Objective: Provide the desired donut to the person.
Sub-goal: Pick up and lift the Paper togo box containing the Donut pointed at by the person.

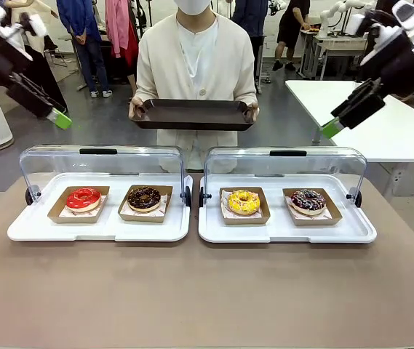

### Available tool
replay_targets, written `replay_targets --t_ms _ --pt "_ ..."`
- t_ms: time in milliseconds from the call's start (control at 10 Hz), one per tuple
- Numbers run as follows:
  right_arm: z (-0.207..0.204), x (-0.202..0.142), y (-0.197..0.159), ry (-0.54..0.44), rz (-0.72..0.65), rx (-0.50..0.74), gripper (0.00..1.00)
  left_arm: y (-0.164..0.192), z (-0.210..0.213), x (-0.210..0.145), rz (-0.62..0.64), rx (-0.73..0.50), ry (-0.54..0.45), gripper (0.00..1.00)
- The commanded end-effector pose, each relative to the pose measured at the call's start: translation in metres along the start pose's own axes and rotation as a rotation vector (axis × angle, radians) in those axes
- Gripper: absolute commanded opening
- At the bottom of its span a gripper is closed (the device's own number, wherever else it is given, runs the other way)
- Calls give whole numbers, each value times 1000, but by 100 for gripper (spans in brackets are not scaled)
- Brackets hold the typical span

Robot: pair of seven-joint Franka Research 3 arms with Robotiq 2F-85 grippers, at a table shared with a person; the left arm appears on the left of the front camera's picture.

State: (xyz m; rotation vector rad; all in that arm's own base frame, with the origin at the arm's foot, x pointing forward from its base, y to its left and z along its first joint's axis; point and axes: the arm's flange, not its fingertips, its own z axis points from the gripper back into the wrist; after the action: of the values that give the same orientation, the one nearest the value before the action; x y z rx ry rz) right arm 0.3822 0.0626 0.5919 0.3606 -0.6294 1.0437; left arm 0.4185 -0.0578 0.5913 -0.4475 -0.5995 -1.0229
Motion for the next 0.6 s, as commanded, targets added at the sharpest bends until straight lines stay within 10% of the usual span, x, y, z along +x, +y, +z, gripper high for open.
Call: replay_targets --t_ms 0,500 --pt "0 -16 -36 -110 25 168 100 27 11 -11 -61 -179 -47 100" --pt "9 -93 -78 -302 19 198 100 68 29 -90 -150 -144 -320 100"
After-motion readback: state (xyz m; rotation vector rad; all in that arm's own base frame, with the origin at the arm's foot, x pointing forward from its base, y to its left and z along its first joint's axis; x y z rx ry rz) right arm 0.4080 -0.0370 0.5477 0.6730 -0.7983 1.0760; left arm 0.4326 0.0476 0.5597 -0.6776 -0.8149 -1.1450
